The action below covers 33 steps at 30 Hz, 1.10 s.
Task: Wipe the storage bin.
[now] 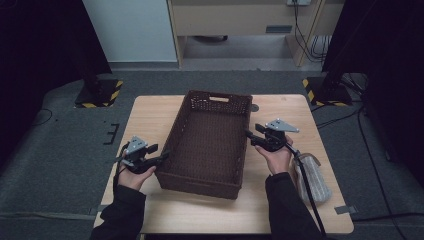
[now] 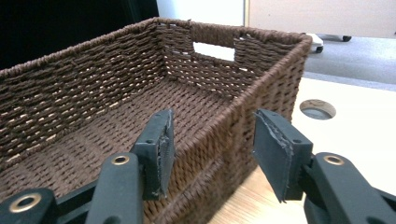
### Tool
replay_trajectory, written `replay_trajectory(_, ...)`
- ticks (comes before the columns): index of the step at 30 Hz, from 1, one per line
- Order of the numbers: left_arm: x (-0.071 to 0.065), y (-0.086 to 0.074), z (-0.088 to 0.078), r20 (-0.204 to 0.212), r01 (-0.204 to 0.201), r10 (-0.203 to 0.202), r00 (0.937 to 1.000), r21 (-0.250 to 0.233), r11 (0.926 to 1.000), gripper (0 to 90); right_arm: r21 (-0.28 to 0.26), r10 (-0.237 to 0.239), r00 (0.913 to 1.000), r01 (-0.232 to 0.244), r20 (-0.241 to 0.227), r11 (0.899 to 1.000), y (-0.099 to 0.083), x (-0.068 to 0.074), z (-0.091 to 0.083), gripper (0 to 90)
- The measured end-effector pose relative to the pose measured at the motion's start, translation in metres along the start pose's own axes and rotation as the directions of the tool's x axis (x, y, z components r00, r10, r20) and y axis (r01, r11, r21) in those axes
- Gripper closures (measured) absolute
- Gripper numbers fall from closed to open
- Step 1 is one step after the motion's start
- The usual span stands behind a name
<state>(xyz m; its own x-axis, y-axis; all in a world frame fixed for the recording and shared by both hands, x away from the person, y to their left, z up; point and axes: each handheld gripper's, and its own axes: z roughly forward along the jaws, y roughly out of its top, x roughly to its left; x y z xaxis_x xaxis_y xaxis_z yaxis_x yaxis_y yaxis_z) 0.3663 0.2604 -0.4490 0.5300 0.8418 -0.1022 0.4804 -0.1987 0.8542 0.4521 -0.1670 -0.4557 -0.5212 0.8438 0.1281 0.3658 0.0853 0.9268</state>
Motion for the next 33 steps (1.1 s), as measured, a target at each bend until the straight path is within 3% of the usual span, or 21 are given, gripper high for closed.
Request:
replay_trajectory(2,-0.005,-0.006,-0.006,0.004,-0.003,0.003,1.0,0.015,0.9999,45.5,-0.001,-0.004,1.0,0.004,-0.004,1.0,0.001,0.003,0.004,47.9)
replay_trajectory(6,-0.006,-0.009,-0.009,0.007,0.005,-0.006,1.0,0.03,0.9995,58.5,0.024,-0.02,0.9998,0.02,-0.006,1.0,0.002,0.008,0.01,47.4)
replay_trajectory(9,-0.001,-0.006,-0.01,-0.03,0.002,-0.001,0.9996,0.037,0.9993,66.7,0.029,-0.032,0.9995,0.032,-0.001,0.999,0.002,0.009,0.009,47.2)
replay_trajectory(17,0.031,-0.005,-0.014,-0.094,0.07,-0.067,0.9934,0.029,0.9972,69.2,0.004,-0.022,0.9994,0.022,0.027,1.0,0.009,-0.003,-0.003,47.2)
replay_trajectory(22,0.047,0.002,-0.009,-0.111,0.075,-0.07,0.9913,0.044,0.9962,76.7,0.0,-0.015,0.9983,0.015,0.057,1.0,0.01,-0.016,-0.008,47.3)
replay_trajectory(25,0.056,0.006,-0.005,-0.118,0.078,-0.072,0.9904,0.05,0.9957,75.9,-0.006,-0.002,0.9969,0.003,0.078,1.0,0.01,-0.028,-0.01,47.4)
replay_trajectory(33,0.074,0.014,0.013,-0.131,0.084,-0.08,0.9882,0.027,0.9961,73.0,-0.015,0.029,0.9938,-0.028,0.107,1.0,0.007,-0.041,-0.005,48.5)
